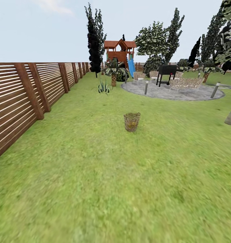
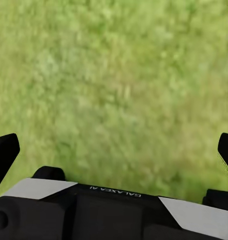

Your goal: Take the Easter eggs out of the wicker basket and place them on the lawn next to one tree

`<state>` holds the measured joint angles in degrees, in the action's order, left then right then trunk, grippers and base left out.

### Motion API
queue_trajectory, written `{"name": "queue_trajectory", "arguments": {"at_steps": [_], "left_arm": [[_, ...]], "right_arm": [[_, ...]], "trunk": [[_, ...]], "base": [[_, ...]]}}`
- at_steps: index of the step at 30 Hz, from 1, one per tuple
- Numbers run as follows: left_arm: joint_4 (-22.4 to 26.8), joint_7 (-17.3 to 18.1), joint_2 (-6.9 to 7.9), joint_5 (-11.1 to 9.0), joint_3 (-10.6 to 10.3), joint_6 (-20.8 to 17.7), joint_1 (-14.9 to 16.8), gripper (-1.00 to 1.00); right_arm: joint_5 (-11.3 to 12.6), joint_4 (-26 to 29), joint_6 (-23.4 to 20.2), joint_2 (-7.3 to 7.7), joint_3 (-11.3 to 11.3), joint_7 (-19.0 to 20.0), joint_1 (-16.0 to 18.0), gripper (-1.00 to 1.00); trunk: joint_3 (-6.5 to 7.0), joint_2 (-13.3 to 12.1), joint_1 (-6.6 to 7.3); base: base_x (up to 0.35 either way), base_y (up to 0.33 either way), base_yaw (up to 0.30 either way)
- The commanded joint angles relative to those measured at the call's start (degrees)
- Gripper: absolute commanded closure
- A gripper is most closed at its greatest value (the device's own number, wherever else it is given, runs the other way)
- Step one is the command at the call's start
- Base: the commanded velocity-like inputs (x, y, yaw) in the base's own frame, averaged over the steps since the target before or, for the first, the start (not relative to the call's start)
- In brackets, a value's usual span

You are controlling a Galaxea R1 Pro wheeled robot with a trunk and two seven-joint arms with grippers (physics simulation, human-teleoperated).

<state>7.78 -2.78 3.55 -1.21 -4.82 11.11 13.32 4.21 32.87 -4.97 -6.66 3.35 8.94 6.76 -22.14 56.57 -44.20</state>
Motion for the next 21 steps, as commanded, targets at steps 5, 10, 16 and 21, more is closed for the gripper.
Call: {"name": "queue_trajectory", "arguments": {"at_steps": [5,10,16,21], "left_arm": [[-0.03,-0.3,0.12,-0.11,-0.64,1.2,0.04,-1.0],[0.03,-0.3,0.08,-0.09,-0.91,1.46,0.04,-1.0],[0.03,-0.37,-0.15,-0.11,-2.95,1.54,0.04,-1.0],[-0.03,-0.42,-0.43,-0.04,-3.31,1.48,0.04,-1.0]], "right_arm": [[0.55,0.1,-0.32,0.06,0.1,-0.17,0.01,-1.0],[0.55,0.09,-0.31,0.05,0.1,-0.22,0.01,-1.0],[0.54,0.09,-0.31,0.04,0.16,-0.24,0.01,-1.0],[0.56,0.09,-0.31,0.03,0.09,-0.24,0.01,-1.0]], "trunk": [[-0.06,0.04,-0.04],[-0.06,0.04,-0.04],[-0.06,0.04,-0.04],[-0.06,0.04,-0.04]], "base": [[0.32,0.049,-0.001],[0.324,0.065,0.0],[0.333,0.02,0.0],[0.336,0.003,0.0]]}}
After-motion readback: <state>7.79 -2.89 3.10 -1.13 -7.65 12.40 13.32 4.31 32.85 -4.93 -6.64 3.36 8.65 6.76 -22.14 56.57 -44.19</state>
